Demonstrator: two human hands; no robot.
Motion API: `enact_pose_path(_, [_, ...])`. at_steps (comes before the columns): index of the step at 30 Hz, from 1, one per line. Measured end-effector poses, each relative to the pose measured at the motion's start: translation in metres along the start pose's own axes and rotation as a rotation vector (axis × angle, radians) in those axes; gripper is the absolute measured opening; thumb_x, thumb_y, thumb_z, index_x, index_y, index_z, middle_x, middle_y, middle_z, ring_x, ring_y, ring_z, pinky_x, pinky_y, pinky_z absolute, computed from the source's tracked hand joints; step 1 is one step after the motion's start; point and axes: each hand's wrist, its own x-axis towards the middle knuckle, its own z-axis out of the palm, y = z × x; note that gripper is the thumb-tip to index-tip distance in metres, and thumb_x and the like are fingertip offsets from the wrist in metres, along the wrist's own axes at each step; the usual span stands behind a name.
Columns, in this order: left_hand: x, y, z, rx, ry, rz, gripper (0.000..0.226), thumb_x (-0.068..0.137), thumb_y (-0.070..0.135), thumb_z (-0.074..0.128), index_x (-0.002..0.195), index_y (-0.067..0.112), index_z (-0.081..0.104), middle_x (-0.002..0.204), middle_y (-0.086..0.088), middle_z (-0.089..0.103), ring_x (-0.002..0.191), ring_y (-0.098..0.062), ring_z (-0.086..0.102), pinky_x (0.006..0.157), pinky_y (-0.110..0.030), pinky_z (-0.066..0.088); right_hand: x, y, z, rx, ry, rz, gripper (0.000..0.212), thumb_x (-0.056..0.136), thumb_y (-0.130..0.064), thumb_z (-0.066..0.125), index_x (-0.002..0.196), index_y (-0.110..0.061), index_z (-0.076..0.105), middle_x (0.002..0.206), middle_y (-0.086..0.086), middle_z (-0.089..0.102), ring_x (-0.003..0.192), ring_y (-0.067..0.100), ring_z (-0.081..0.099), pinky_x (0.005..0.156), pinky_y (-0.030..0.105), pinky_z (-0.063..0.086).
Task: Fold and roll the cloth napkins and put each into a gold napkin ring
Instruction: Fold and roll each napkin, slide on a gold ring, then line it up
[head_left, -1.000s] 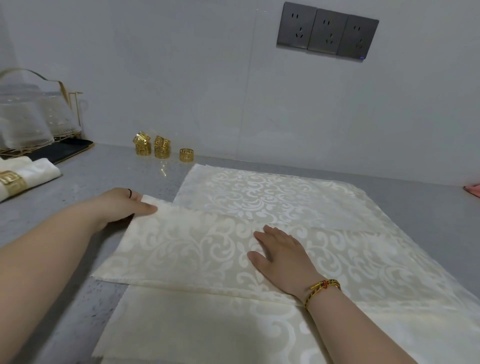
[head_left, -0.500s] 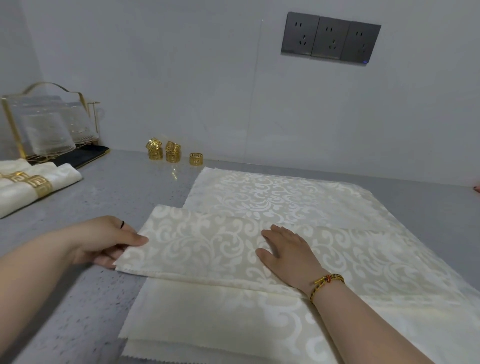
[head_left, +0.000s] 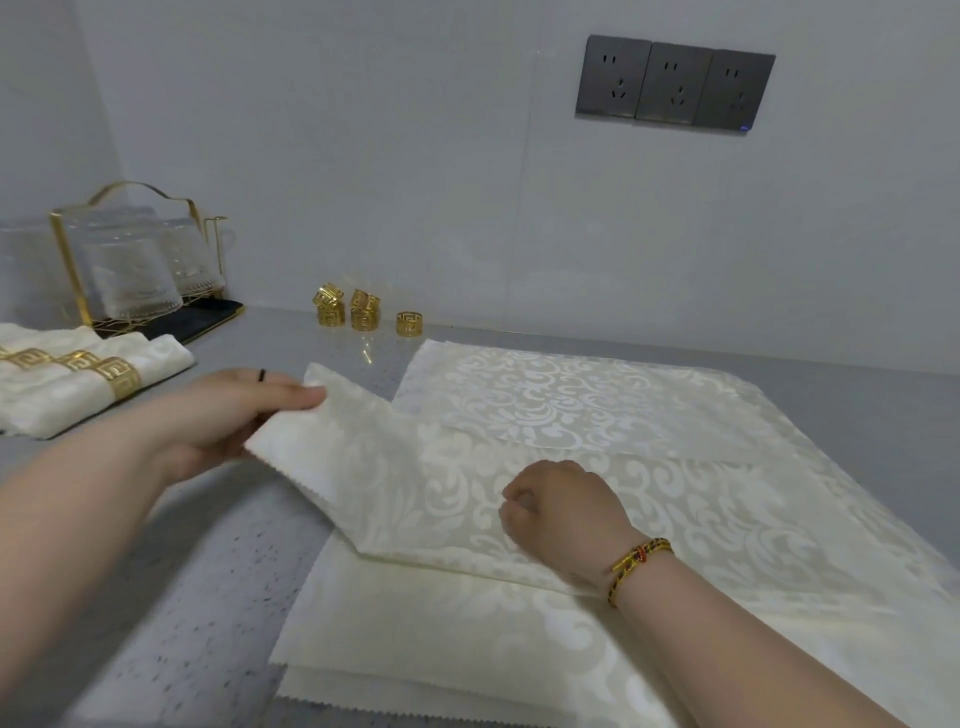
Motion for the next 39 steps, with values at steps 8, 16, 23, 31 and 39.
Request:
enact_pose_path(8, [0.013,0.056,0.102,0.14,0.001,0.238,0.015,0.079,0.024,0.068,0.074,0.014,0.059,0.073,0.003,0.06,0.068,-0.008,0.055,0.062,-0.014,0.041,0.003,-0.012,-0.066,1.333,0.093,0.217,0.024,0.094,-0.025,0.045,0.082,-0.013,0.061,0.074,-0.002,0.066,0.068,0.014,0.061,0.066,0.025,0.05])
enact_pose_path(16, [0.019,0.026,0.19,0.613,-0.069,0.39,0.032,0.097,0.031,0.035,0.099,0.018,0.064,0.088,0.0,0.062,0.078,-0.016,0.054,0.083,-0.028,0.04,-0.009,0.042,-0.073,1.127,-0.02,0.418,0.016,0.088,-0.02,0.058,0.078,-0.007,0.059,0.081,0.009,0.058,0.071,0.02,0.057,0.052,0.022,0.055])
enact_pose_path(23, [0.013,0.017,0.193,0.638,-0.163,0.546,0.031,0.096,0.036,0.037,0.122,0.03,0.054,0.113,0.018,0.052,0.112,-0.003,0.046,0.086,-0.017,0.034,-0.023,0.089,-0.07,0.873,0.06,0.542,0.036,0.083,-0.003,0.062,0.055,-0.011,0.04,0.064,0.001,0.038,0.056,0.017,0.034,0.035,0.018,0.044])
enact_pose_path(31, [0.025,-0.025,0.187,0.935,-0.234,0.699,0.127,0.032,0.099,-0.002,0.141,0.04,0.025,0.142,0.029,0.016,0.134,0.005,0.017,0.102,-0.008,0.009,-0.05,0.136,-0.084,0.547,0.055,0.645,0.045,0.083,-0.015,0.065,0.051,-0.014,0.034,0.045,-0.014,0.032,0.025,0.006,0.026,0.044,0.019,0.024])
enact_pose_path(39, [0.031,-0.043,0.191,1.094,-0.29,0.785,0.117,0.032,0.092,-0.017,0.138,0.043,-0.011,0.134,0.03,-0.012,0.132,0.01,-0.012,0.092,-0.002,-0.023,-0.071,0.16,-0.08,0.424,-0.004,0.653,0.05,0.083,-0.009,0.062,0.053,-0.016,0.023,0.045,-0.006,0.02,0.033,0.007,0.016,0.032,0.013,0.016])
